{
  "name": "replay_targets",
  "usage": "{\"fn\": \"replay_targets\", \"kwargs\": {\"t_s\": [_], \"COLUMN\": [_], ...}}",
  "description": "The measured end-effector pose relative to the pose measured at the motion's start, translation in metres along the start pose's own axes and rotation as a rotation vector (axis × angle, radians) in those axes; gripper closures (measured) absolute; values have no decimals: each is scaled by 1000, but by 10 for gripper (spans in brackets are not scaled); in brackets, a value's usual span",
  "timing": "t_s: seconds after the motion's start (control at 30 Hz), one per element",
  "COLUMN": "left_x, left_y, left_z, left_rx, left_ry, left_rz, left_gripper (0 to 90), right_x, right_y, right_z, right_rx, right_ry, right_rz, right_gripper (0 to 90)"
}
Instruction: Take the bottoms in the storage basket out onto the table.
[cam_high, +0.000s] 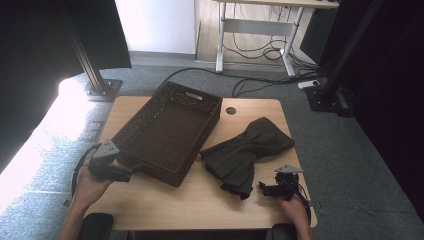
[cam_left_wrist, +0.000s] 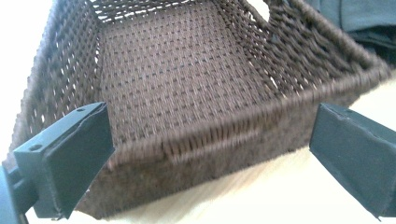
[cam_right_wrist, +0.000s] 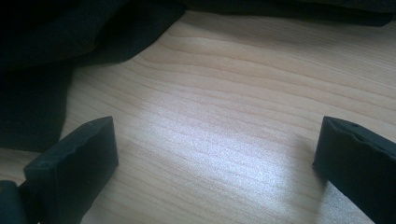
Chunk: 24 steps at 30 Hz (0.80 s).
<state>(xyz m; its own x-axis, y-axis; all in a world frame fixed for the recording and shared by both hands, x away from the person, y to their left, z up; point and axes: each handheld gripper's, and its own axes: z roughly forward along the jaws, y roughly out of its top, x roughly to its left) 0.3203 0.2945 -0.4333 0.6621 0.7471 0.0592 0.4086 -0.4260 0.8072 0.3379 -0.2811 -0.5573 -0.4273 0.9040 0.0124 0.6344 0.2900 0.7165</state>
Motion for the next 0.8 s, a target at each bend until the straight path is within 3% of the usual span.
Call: {"fn": "replay_targets", "kwargs": {"t_s": [0.33,0.43,0.57,0.73,0.8], "left_x": [8,11,13,20,20], "left_y": [-59,-72,-83,-95,-99], "left_z": [20,29,37,44,47], "left_rx": [31,56,95,124,152], "left_ry": [57,47,48,45,53], "left_rz": [-66,-92,-103,-154,-150], "left_gripper": [0,0,0,0,0], "right_x": [0,0,0,0,0], "right_y": [0,0,0,0,0], "right_z": [0,0,0,0,0], "right_rx": [0,0,0,0,0], "right_ry": [-2,-2,-2,-2,-2], "right_rz": [2,2,2,2,2], "right_gripper": [0,0,0,0,0]}}
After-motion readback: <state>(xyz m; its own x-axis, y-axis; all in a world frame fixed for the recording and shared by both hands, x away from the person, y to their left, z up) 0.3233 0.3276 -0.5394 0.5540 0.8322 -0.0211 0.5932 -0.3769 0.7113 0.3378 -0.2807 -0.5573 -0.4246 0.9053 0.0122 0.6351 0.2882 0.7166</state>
